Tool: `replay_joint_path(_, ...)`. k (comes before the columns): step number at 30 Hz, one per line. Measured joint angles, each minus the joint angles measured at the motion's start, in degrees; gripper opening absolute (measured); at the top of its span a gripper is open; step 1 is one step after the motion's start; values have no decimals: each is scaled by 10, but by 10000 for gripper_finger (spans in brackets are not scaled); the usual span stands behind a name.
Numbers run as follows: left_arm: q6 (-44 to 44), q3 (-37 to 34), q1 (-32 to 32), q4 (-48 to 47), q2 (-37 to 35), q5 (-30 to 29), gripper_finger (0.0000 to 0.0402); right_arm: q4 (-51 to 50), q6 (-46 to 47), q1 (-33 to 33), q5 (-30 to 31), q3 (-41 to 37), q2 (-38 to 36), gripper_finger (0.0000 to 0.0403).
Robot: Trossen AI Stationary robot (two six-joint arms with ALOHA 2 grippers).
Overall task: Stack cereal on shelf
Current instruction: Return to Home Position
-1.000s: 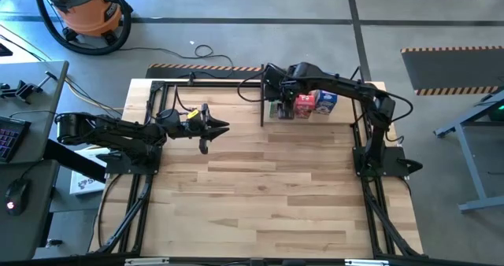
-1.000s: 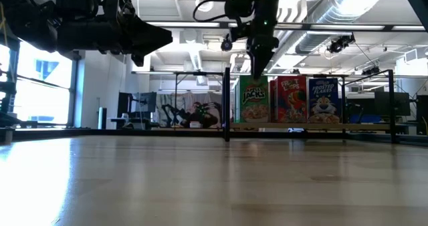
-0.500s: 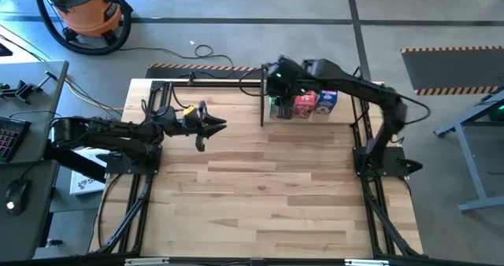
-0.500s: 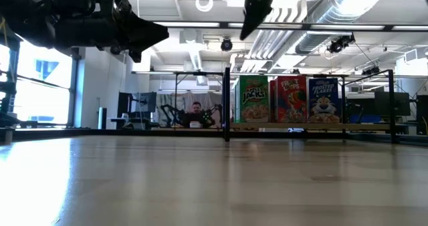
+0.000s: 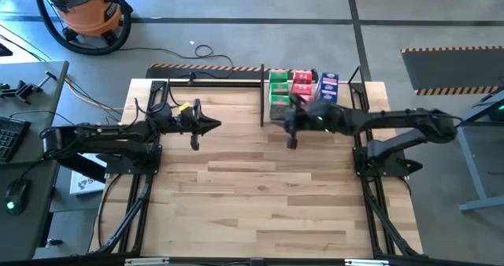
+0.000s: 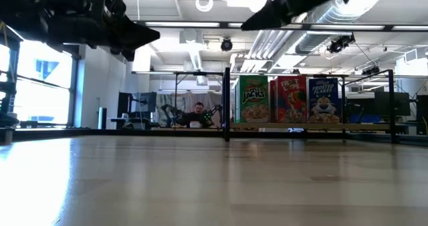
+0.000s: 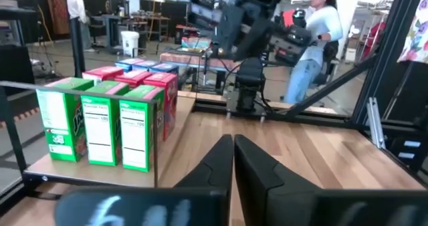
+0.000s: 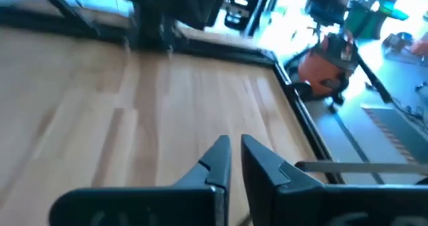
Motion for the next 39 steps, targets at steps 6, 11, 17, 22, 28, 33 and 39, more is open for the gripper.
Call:
replay_joint_path(6,15,0,0,-39,-12,-1,1,134,59,16,-4,-174,-109,7)
replay_joint_path(11,28,0,0,-63,-39,-1,1,201,92,23,6,-301,-223,7)
replay_joint_path(17,35,0,0,-120,-88,-2,0,222,103,20,12,-400,-375,7)
replay_joint_path(22,39,0,0,-151,-118,-3,1,216,103,20,-9,-456,-503,7)
replay_joint_path(28,26,-29,0,-128,-147,-20,1,184,99,20,-9,-508,-640,7)
replay_joint_path(33,-24,-123,0,18,-169,-54,1,112,93,20,0,-508,-721,7)
replay_joint_path(39,-26,-132,0,-21,-203,-66,1,79,88,20,51,-508,-722,7)
